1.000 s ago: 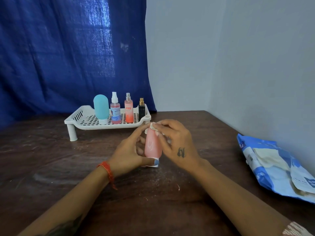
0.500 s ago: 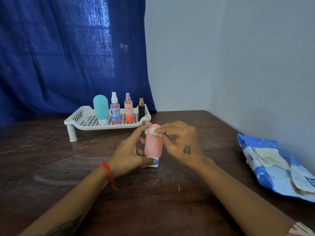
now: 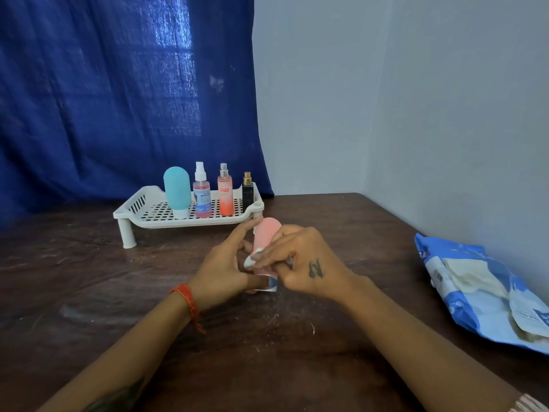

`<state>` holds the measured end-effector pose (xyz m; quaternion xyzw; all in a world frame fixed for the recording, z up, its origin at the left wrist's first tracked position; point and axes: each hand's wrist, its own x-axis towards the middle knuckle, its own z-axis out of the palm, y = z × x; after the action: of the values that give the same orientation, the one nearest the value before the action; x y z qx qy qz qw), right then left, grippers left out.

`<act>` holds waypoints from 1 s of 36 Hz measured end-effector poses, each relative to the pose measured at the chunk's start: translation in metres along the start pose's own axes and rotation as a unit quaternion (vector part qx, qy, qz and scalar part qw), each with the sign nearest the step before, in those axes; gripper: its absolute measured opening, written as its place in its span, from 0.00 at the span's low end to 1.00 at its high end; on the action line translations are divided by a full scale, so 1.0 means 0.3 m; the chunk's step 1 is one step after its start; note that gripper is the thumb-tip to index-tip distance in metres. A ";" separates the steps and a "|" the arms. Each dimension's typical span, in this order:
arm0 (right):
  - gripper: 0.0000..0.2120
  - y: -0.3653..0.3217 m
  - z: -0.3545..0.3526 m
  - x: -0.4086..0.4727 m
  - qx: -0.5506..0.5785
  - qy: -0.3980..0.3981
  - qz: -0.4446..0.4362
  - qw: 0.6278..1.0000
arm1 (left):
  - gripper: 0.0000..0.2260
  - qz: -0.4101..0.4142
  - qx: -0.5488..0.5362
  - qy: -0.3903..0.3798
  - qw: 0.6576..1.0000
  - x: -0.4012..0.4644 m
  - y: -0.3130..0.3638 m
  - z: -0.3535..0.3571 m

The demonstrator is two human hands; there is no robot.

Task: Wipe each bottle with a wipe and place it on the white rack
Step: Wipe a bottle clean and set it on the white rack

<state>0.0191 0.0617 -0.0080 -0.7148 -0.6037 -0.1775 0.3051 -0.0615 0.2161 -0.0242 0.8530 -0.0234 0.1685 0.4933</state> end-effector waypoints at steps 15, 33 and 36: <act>0.11 0.029 0.012 0.006 -0.094 0.175 0.013 0.980 | 0.46 0.001 0.002 -0.006 1.000 0.005 0.002 0.009; 0.12 -0.001 0.009 -0.019 0.009 0.028 -0.056 0.998 | 0.51 -0.009 -0.015 0.011 1.000 -0.002 0.016 0.005; 0.13 0.003 0.022 -0.017 -0.070 0.028 -0.101 0.992 | 0.54 0.000 -0.002 0.013 1.000 -0.005 0.013 0.003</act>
<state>0.0181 0.0621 -0.0164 -0.6641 -0.6504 -0.2694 0.2517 -0.0635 0.2132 -0.0218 0.8501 -0.0172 0.1791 0.4949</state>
